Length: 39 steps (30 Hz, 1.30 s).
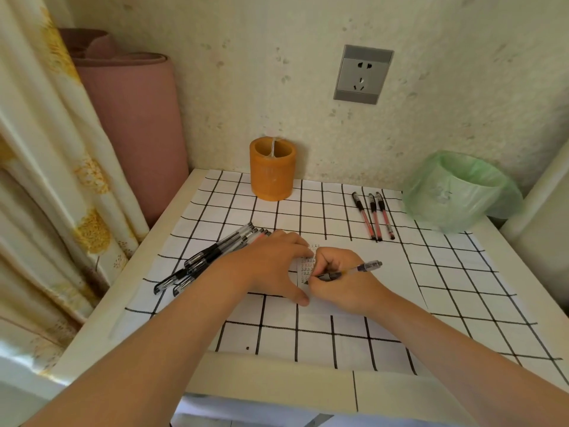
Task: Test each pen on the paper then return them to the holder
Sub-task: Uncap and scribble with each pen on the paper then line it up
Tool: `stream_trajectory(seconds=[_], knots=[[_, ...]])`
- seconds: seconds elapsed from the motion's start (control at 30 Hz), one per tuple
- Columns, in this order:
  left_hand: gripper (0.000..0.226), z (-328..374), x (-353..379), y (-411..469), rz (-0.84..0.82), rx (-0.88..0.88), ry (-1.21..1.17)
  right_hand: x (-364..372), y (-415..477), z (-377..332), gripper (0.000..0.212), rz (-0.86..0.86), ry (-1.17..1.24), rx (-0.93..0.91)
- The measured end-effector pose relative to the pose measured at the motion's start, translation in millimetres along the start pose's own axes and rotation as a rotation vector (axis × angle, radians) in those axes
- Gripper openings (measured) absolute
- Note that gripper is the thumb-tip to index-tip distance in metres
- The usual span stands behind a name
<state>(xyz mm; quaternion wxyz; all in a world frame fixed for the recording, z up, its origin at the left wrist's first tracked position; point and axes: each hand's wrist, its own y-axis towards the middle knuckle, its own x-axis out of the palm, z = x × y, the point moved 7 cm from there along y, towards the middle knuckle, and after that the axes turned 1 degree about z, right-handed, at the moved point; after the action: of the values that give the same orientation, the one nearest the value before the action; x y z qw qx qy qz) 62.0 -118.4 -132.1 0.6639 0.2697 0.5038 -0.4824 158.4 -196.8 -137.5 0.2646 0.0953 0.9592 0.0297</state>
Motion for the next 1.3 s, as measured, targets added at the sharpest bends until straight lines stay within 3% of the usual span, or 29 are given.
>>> stream_trajectory(seconds=[1.3], knots=[[0.089,0.3,1.1,1.6,-0.004,-0.010,0.018,3.3,-1.2,3.2,0.014,-0.038,-0.047,-0.017]])
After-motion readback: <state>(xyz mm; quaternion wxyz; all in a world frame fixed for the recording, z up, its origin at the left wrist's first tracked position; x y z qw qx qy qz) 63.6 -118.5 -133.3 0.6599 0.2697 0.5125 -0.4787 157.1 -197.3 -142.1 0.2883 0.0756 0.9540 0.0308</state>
